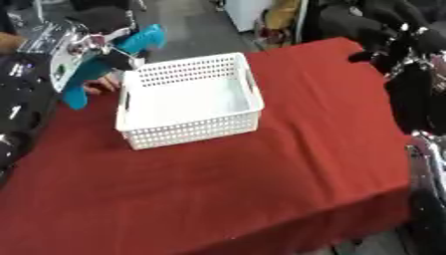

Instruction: Pick up objects on the table and place them in the box.

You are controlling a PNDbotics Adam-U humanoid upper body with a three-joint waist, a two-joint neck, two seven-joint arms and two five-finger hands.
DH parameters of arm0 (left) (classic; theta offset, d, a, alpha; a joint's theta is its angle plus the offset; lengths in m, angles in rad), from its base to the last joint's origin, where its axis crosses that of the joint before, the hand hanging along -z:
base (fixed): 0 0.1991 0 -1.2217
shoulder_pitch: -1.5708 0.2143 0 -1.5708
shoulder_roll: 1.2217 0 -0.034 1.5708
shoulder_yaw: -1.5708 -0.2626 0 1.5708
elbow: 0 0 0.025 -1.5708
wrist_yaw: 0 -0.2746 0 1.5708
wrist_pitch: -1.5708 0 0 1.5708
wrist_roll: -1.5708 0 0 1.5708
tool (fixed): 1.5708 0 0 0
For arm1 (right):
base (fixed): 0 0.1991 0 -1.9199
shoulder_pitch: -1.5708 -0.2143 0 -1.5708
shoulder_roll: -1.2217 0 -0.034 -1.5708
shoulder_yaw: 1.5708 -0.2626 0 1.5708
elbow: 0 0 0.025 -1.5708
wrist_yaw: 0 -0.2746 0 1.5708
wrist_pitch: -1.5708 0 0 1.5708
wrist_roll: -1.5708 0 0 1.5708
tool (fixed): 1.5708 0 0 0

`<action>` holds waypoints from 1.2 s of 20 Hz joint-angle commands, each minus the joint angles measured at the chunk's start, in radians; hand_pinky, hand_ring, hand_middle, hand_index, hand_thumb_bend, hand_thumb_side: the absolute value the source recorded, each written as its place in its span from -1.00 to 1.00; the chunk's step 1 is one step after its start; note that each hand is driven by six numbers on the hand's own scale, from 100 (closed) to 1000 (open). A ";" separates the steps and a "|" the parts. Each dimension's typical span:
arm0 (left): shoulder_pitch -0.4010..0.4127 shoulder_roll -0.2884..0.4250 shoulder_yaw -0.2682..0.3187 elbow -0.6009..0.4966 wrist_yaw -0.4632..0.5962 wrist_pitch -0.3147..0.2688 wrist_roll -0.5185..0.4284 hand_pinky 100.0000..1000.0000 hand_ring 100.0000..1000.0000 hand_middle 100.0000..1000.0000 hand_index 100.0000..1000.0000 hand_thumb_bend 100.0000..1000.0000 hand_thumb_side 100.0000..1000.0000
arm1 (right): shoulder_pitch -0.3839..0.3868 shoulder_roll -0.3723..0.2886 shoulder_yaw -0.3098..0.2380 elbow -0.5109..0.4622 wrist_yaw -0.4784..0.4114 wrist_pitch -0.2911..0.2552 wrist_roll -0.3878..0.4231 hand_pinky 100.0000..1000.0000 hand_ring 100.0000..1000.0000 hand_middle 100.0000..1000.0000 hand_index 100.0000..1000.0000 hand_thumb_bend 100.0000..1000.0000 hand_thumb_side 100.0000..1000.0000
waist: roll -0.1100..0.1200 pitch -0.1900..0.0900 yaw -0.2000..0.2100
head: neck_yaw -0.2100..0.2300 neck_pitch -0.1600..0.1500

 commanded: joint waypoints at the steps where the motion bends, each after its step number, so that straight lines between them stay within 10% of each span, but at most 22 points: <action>1: -0.016 -0.004 0.007 -0.025 0.016 -0.003 0.019 -1.00 -1.00 -1.00 -1.00 -1.00 -0.66 | -0.033 0.008 0.005 -0.026 -0.014 0.007 -0.001 0.31 0.69 0.79 1.00 -1.00 1.00 | -0.004 -0.003 -0.017 | 0.027 -0.005; 14: 0.042 -0.052 0.004 -0.047 0.098 -0.009 0.071 -1.00 -1.00 -1.00 -0.99 -1.00 -0.01 | -0.105 0.058 0.045 -0.065 -0.061 0.036 0.026 0.34 0.69 0.79 1.00 -1.00 1.00 | 0.000 0.034 -0.103 | 0.097 -0.025; 18: 0.089 -0.051 0.007 -0.030 0.095 0.007 0.086 -1.00 -1.00 -0.89 -0.70 -1.00 -0.32 | -0.108 0.059 0.044 -0.066 -0.061 0.035 0.028 0.34 0.69 0.79 1.00 -1.00 1.00 | -0.003 0.040 -0.100 | 0.101 -0.012; 23: 0.143 -0.044 0.009 0.004 0.057 0.010 0.086 -0.15 -0.14 0.02 0.27 -1.00 -0.67 | -0.108 0.057 0.044 -0.067 -0.060 0.032 0.031 0.34 0.69 0.79 1.00 -1.00 1.00 | -0.008 0.046 -0.092 | 0.098 -0.003; 24: 0.150 -0.043 0.010 0.008 0.047 0.008 0.083 -0.20 -0.20 -0.05 0.20 -1.00 -0.66 | -0.108 0.057 0.043 -0.068 -0.059 0.031 0.031 0.34 0.69 0.79 1.00 -1.00 1.00 | -0.008 0.047 -0.090 | 0.098 -0.002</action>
